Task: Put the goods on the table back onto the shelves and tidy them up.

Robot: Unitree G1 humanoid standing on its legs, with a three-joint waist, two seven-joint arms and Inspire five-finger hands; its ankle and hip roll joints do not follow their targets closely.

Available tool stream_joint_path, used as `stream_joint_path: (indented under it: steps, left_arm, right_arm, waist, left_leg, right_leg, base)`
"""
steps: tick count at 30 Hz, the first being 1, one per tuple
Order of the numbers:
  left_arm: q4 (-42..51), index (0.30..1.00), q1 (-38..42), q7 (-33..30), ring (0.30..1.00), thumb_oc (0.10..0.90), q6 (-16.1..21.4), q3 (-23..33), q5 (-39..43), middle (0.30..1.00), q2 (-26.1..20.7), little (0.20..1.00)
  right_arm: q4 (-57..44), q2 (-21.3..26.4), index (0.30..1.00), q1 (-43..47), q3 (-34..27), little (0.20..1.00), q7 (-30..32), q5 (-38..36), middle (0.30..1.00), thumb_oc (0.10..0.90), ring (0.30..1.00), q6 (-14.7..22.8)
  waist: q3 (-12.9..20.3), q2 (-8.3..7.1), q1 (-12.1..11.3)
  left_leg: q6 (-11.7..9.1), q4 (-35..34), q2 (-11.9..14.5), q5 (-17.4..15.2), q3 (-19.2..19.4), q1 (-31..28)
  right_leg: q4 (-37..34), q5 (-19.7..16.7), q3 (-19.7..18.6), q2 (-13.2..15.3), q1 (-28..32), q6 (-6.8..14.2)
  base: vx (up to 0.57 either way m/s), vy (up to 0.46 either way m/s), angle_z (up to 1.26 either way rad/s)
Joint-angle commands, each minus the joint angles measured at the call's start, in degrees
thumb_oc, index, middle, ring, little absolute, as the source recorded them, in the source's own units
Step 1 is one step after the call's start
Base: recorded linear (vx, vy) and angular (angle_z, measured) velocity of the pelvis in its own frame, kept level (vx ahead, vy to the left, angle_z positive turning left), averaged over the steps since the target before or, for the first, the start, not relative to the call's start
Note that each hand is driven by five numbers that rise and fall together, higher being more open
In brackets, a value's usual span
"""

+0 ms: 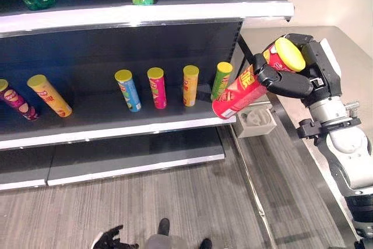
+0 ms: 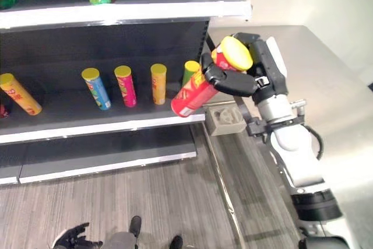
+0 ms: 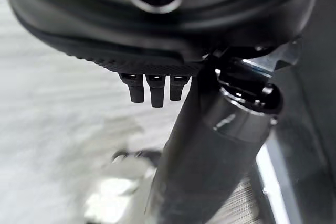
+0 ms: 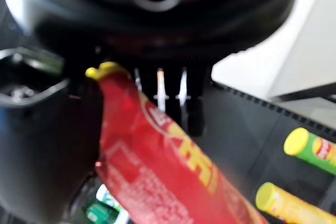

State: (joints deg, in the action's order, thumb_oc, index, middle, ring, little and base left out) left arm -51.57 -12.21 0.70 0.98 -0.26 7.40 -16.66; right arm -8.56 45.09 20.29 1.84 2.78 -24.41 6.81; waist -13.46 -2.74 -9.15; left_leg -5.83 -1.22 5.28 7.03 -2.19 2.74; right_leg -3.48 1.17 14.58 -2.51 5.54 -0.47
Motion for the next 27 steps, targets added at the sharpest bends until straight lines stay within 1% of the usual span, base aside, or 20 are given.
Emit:
stream_joint_path:
  steps: [1, 2, 3, 4, 5, 6, 7, 8, 9, 10, 11, 13, 14, 15, 17, 21, 22, 23, 25, 27]
  left_arm:
    - [2.0, 0.900, 2.5, 0.2, 0.900, 0.800, 1.8, -2.8, 0.9, 0.900, -3.7, 0.900]
    - [3.3, 0.900, 2.6, 0.3, 0.900, 0.800, 1.5, -2.7, 0.9, 0.900, -3.5, 0.900]
    - [3.0, 0.900, 2.2, 0.0, 0.900, 0.800, 1.3, -2.1, 0.5, 0.900, -3.1, 0.900]
    - [1.3, 0.900, 2.3, -1.2, 0.900, 0.800, 1.2, -1.7, -0.4, 0.900, -2.8, 0.900]
    - [0.8, 0.900, 2.3, -1.6, 0.900, 0.800, 1.3, -1.6, -0.5, 0.900, -2.7, 0.900]
    - [0.5, 0.900, 2.2, -2.2, 0.900, 0.800, 1.2, -1.3, -0.2, 0.900, -2.5, 0.900]
    - [0.7, 0.900, 2.1, -2.4, 0.900, 0.800, 1.3, -1.1, -0.2, 0.900, -2.6, 0.900]
    - [0.9, 0.900, 1.6, -2.2, 0.900, 0.800, 0.9, -1.5, -1.0, 0.900, -2.8, 0.900]
    - [-0.5, 0.900, 1.8, -2.4, 0.900, 0.800, 0.7, -2.3, -2.8, 0.900, -3.0, 0.900]
    - [-1.6, 0.900, 1.9, -2.9, 0.900, 0.800, 0.5, -2.7, -4.6, 0.900, -3.3, 0.900]
    - [-3.2, 0.900, 2.5, -3.8, 0.900, 0.800, 0.4, -2.0, -6.6, 0.900, -4.9, 0.900]
    - [-3.6, 0.900, 2.4, -4.2, 0.900, 0.800, 0.3, -1.4, -6.6, 0.900, -5.6, 0.900]
    - [-3.6, 0.900, 2.4, -4.1, 0.900, 0.800, 0.3, -1.3, -6.6, 0.900, -5.6, 0.900]
    - [-2.8, 0.900, 2.8, -4.1, 0.900, 0.800, 0.2, -1.3, -6.2, 0.900, -6.4, 0.900]
    - [-1.5, 0.900, 3.4, -4.2, 0.900, 0.800, 0.4, -1.9, -5.6, 0.900, -6.8, 0.900]
    - [-1.5, 0.900, 4.0, -4.6, 0.900, 0.800, 0.4, -2.7, -4.6, 0.900, -5.7, 0.900]
    - [-0.9, 0.900, 4.1, -4.6, 0.900, 0.800, 0.5, -2.9, -4.3, 0.900, -5.4, 0.900]
    - [0.4, 0.900, 4.6, -4.4, 0.900, 0.800, 0.5, -3.6, -3.7, 0.900, -4.8, 0.900]
    - [0.5, 0.900, 5.6, -4.3, 0.900, 0.800, 0.5, -4.7, -3.9, 0.900, -4.7, 0.900]
    - [1.3, 0.900, 5.3, -4.5, 0.900, 0.800, 0.8, -5.8, -4.5, 0.900, -4.1, 0.900]
  right_arm:
    - [-7.5, 4.3, 0.300, 4.8, -3.4, 0.300, -0.2, 0.3, 0.300, 0.400, 0.300, 5.4]
    - [-9.3, 4.5, 0.300, 3.7, -2.1, 0.300, -1.0, 2.4, 0.300, 0.400, 0.300, 4.7]
    - [-10.2, 3.3, 0.300, 3.2, -0.4, 0.300, -1.6, 4.4, 0.300, 0.400, 0.300, 4.0]
    - [-10.1, 1.1, 0.300, 3.1, 2.2, 0.300, -1.9, 6.8, 0.300, 0.400, 0.300, 3.8]
    - [-10.1, 0.8, 0.300, 3.1, 2.6, 0.300, -1.7, 7.8, 0.300, 0.400, 0.300, 3.9]
    - [-9.9, -0.1, 0.300, 2.4, 2.6, 0.300, -0.9, 9.4, 0.300, 0.400, 0.300, 3.9]
    - [-10.0, 0.0, 0.300, 1.9, 2.2, 0.300, -0.2, 10.6, 0.300, 0.400, 0.300, 4.1]
    - [-10.1, -0.6, 0.300, 0.2, 0.5, 0.300, 0.4, 12.8, 0.300, 0.400, 0.300, 3.5]
    - [-11.0, -1.8, 0.300, -1.4, -0.7, 0.300, 1.3, 15.0, 0.300, 0.400, 0.300, 2.9]
    - [-12.1, -3.0, 0.300, -2.1, -1.1, 0.300, 1.3, 16.7, 0.300, 0.400, 0.300, 2.4]
    - [-12.6, -4.7, 0.300, -2.2, -0.8, 0.300, 1.9, 20.5, 0.300, 0.400, 0.300, 1.7]
    - [-12.8, -5.8, 0.300, -1.5, 0.3, 0.300, 2.1, 21.2, 0.300, 0.400, 0.300, 1.6]
    - [-12.8, -5.8, 0.300, -1.4, 0.4, 0.300, 2.1, 21.2, 0.300, 0.400, 0.300, 1.6]
    - [-12.7, -6.0, 0.300, -1.1, 1.2, 0.300, 2.0, 21.6, 0.300, 0.400, 0.300, 1.6]
    - [-12.3, -6.0, 0.300, -0.5, 1.7, 0.300, 2.4, 21.7, 0.300, 0.400, 0.300, 1.6]
    - [-11.7, -6.5, 0.300, 1.0, 3.1, 0.300, 3.6, 23.0, 0.300, 0.400, 0.300, 1.7]
    - [-11.4, -6.3, 0.300, 1.5, 3.5, 0.300, 4.0, 23.9, 0.300, 0.400, 0.300, 1.8]
    - [-10.5, -5.8, 0.300, 2.5, 4.4, 0.300, 4.9, 25.8, 0.300, 0.400, 0.300, 1.7]
    - [-9.6, -5.4, 0.300, 3.6, 5.1, 0.300, 5.8, 27.6, 0.300, 0.400, 0.300, 1.4]
    - [-9.0, -5.7, 0.300, 4.4, 5.7, 0.300, 6.4, 28.0, 0.300, 0.400, 0.300, 1.2]
  waist:
    - [2.6, -1.99, 0.2]
    - [1.7, -1.38, 1.0]
    - [1.5, -1.03, 1.3]
    - [1.4, -0.93, 1.5]
    - [1.4, -0.60, 1.9]
    - [1.8, 0.14, 2.6]
    - [2.0, 0.64, 2.9]
    - [3.5, 2.48, 4.0]
    - [4.2, 3.34, 4.2]
    - [4.2, 3.39, 3.8]
    - [4.0, 2.20, 3.3]
    - [3.4, 2.12, 3.3]
    - [3.4, 2.04, 3.2]
    - [2.5, 2.31, 3.7]
    - [1.9, 2.42, 4.2]
    - [1.6, 2.27, 4.5]
    - [1.2, 2.24, 4.7]
    - [0.4, 2.09, 5.3]
    - [-0.4, 1.76, 5.7]
    - [0.0, 1.17, 5.4]
  left_leg:
    - [1.9, -0.1, -4.8, -3.7, 3.7, 3.0]
    - [1.5, 2.3, -3.0, -3.6, 7.4, 5.4]
    - [1.1, 2.9, -0.9, -4.2, 8.2, 5.1]
    - [-0.2, 2.9, 4.1, -3.4, 6.5, 4.3]
    - [-0.9, 2.2, 6.4, -2.4, 5.7, 3.9]
    - [-1.8, 0.1, 9.9, -0.5, 5.7, 3.2]
    - [-2.4, -1.4, 11.2, 0.2, 6.7, 2.6]
    - [-4.0, -3.8, 12.4, 0.2, 10.5, 1.0]
    - [-4.4, -3.8, 10.4, -0.5, 10.5, 1.1]
    - [-3.5, -2.8, 7.9, -2.1, 10.0, 1.0]
    - [0.0, -1.7, 1.4, -6.4, 9.8, -0.5]
    - [1.4, -2.3, 0.1, -7.1, 10.5, -2.0]
    - [1.4, -2.4, 0.0, -7.1, 10.7, -2.0]
    - [2.2, -3.0, -0.3, -7.2, 10.9, -2.9]
    - [2.7, -3.6, -1.0, -7.1, 10.5, -3.3]
    - [3.1, -3.8, -2.1, -7.5, 9.5, -3.7]
    - [3.2, -3.8, -2.3, -7.6, 9.0, -3.7]
    - [3.5, -3.8, -2.9, -7.5, 7.8, -3.7]
    - [3.7, -3.8, -3.5, -7.7, 6.4, -3.8]
    - [3.6, -3.8, -4.1, -7.8, 4.7, -3.7]
  right_leg:
    - [-1.4, 1.0, 0.1, 6.1, -0.5, 7.2]
    - [-1.5, 0.4, 2.2, 7.1, -1.4, 7.3]
    - [-1.5, -0.8, 3.0, 8.3, -1.8, 7.8]
    - [-1.4, -1.9, 4.2, 11.3, -2.5, 8.6]
    - [-1.3, -1.9, 4.6, 12.0, -2.7, 9.0]
    - [-1.0, -1.6, 5.3, 13.1, -2.7, 9.6]
    - [-1.0, -1.5, 6.0, 13.6, -2.4, 9.9]
    - [-0.6, -1.9, 8.0, 14.7, -2.1, 10.6]
    - [-0.4, -3.3, 9.3, 17.4, -1.6, 11.5]
    - [0.2, -4.3, 9.7, 20.4, -1.0, 12.4]
    - [4.7, -5.8, 9.5, 26.8, -1.5, 13.4]
    - [8.5, -6.0, 9.0, 27.7, -2.8, 12.6]
    - [8.7, -5.9, 8.8, 27.8, -3.0, 12.6]
    - [13.3, -5.5, 6.9, 26.5, -5.3, 11.7]
    - [13.6, -3.7, 3.7, 22.8, -7.0, 10.9]
    - [9.1, -3.1, 3.1, 18.0, -7.8, 10.4]
    - [8.1, -3.4, 1.7, 16.5, -9.1, 10.4]
    - [6.1, -4.5, -2.2, 13.8, -11.8, 10.6]
    - [4.1, -5.2, -6.0, 12.2, -12.9, 10.7]
    - [0.3, -6.9, -6.7, 11.8, -10.5, 10.6]
  base:
    - [-0.35, 0.060, 1.17]
    - [-0.35, 0.186, 1.24]
    - [-0.27, 0.379, 1.68]
    - [-0.12, 0.413, 0.68]
    - [-0.05, 0.492, 0.63]
    - [0.01, 0.398, 0.49]
    - [0.07, 0.540, 0.52]
    - [0.14, 0.664, 0.56]
    - [0.20, 0.812, 1.04]
    - [0.26, 1.043, 1.20]
    - [0.21, 0.840, 1.16]
    - [0.10, 0.423, 0.36]
    - [0.04, 0.206, 0.13]
    - [0.04, 0.178, 0.10]
    - [0.07, 0.174, 0.22]
    - [0.09, 0.036, 0.14]
    - [0.09, -0.009, 0.05]
    - [0.09, -0.015, 0.14]
    - [0.12, -0.066, 0.16]
    - [0.14, -0.146, 0.48]
